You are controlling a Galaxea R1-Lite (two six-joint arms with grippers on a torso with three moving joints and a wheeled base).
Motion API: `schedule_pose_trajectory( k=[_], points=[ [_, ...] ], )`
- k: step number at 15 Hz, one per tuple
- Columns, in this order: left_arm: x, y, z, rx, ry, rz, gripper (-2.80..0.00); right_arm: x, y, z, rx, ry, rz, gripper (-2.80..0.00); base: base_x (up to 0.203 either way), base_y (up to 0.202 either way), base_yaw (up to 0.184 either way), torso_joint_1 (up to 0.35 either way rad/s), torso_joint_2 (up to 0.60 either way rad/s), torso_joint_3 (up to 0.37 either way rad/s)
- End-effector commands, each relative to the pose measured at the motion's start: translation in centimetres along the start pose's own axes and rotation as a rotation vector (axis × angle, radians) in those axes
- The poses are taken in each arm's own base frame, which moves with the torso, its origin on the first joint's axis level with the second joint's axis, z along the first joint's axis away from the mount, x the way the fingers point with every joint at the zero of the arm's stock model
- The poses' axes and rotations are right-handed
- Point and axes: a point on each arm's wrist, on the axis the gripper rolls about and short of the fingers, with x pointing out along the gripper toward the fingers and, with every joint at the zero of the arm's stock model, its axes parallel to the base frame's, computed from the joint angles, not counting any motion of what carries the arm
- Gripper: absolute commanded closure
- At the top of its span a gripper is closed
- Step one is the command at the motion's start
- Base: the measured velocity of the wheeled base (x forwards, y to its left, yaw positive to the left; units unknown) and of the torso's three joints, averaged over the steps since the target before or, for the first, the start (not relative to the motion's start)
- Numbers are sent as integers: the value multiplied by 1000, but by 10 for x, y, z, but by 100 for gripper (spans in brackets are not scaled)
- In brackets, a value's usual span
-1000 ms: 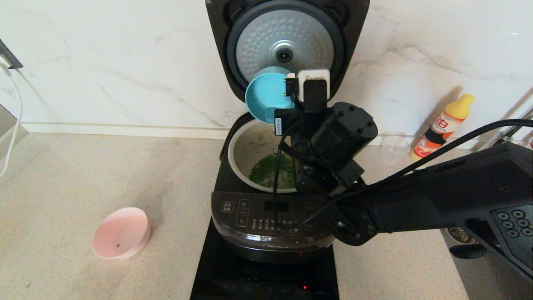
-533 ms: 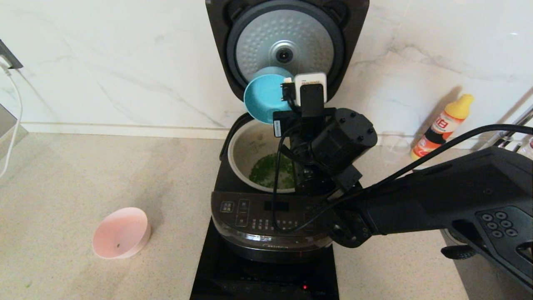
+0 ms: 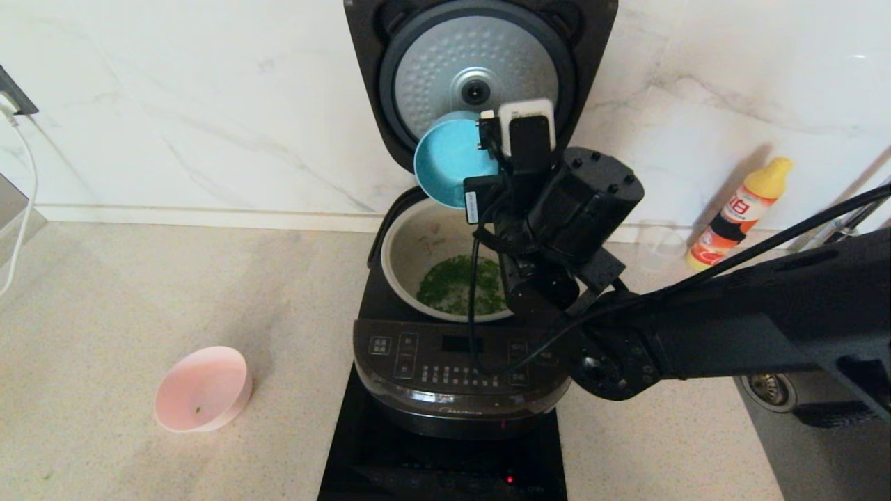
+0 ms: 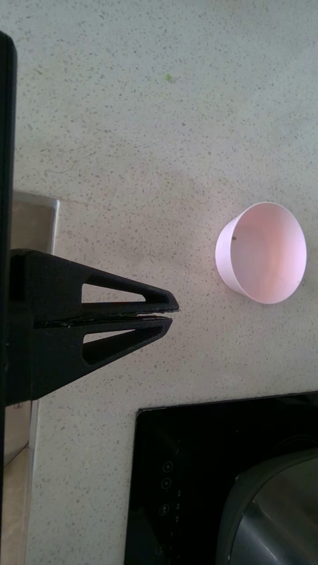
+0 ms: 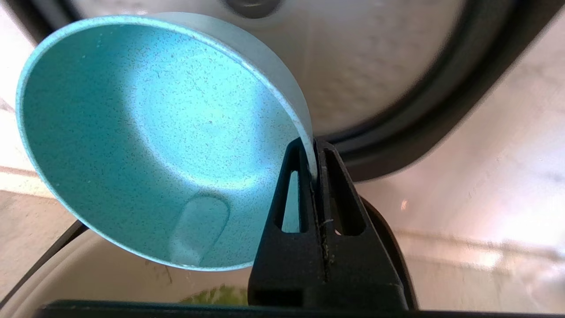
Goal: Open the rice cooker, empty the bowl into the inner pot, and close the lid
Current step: Pour the water from the bowl into the rice cooker, then place the bowl on the table
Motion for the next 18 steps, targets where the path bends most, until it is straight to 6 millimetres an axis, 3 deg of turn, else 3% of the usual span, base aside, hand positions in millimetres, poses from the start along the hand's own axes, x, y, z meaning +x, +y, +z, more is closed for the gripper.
schedule_pose_trajectory(
  k=[1,6,9,14,16,18],
  points=[
    [0,0,0,1,0,0,0,-4,-14,30,37,43,4,0,0,0,0,0,0,0],
    [0,0,0,-1,0,0,0,-17,-48,65,72,250,25,0,0,0,0,0,0,0],
    [0,0,0,1,1,2,0,-30,-80,89,117,334,2,0,0,0,0,0,0,0],
    [0,0,0,-1,1,0,0,-68,-162,126,127,468,-31,0,0,0,0,0,0,0],
    [0,0,0,0,1,0,0,-82,-199,128,109,527,-86,0,0,0,0,0,0,0],
    [0,0,0,0,1,0,0,-101,-231,113,76,616,-160,0,0,0,0,0,0,0]
  ],
)
